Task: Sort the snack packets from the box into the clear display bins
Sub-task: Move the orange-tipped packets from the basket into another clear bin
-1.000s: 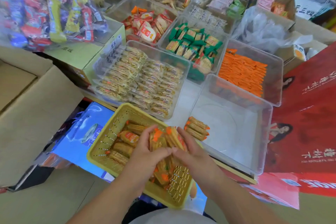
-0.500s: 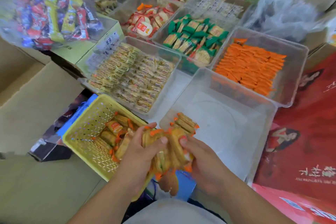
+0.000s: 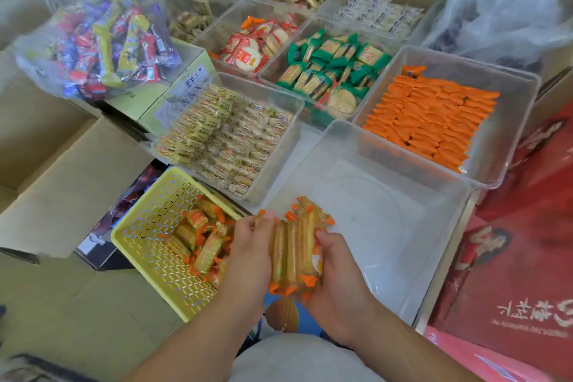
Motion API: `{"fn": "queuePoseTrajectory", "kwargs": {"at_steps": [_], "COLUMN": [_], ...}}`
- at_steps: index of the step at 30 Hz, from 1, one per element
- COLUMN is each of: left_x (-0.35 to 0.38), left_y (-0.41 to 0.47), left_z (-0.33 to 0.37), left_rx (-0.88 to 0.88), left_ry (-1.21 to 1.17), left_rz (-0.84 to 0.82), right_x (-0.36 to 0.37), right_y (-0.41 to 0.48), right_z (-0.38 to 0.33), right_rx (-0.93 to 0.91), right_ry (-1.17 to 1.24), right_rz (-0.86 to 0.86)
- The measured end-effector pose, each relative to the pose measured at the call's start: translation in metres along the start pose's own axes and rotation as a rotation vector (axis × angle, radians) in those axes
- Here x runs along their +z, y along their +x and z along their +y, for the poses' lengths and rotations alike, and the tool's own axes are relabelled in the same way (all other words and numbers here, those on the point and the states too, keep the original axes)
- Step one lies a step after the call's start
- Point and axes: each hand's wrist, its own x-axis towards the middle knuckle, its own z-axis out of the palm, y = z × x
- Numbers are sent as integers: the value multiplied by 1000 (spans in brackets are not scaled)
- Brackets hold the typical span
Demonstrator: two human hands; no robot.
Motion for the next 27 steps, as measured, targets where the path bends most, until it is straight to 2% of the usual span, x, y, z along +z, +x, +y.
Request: {"fn": "queuePoseTrajectory", "kwargs": {"at_steps": [5, 9, 12, 15, 23, 25, 27], "left_x": [15, 20, 22, 21, 18, 10, -1], "left_y": [3, 6, 8, 15, 45, 57, 72], "left_z": [7, 6, 3, 2, 8, 8, 5], "left_rx": [127, 86, 137, 195, 471, 566, 664], "left_ry": [232, 251, 275, 404, 607, 728, 966], "left_rz": [-28, -117, -155, -165, -147, -146, -130], "right_x": [-9, -11, -8, -8, -10, -15, -25], "right_y": [-2, 1, 0, 2, 25, 37, 52], "right_z": [-9, -13, -14, -14, -21, -31, -43], "right_rx": [-2, -30, -19, -4, -36, -82, -120], "right_ry": [10, -6, 7, 9, -109, -137, -181], "right_rz": [48, 69, 79, 85, 121, 172, 236]}}
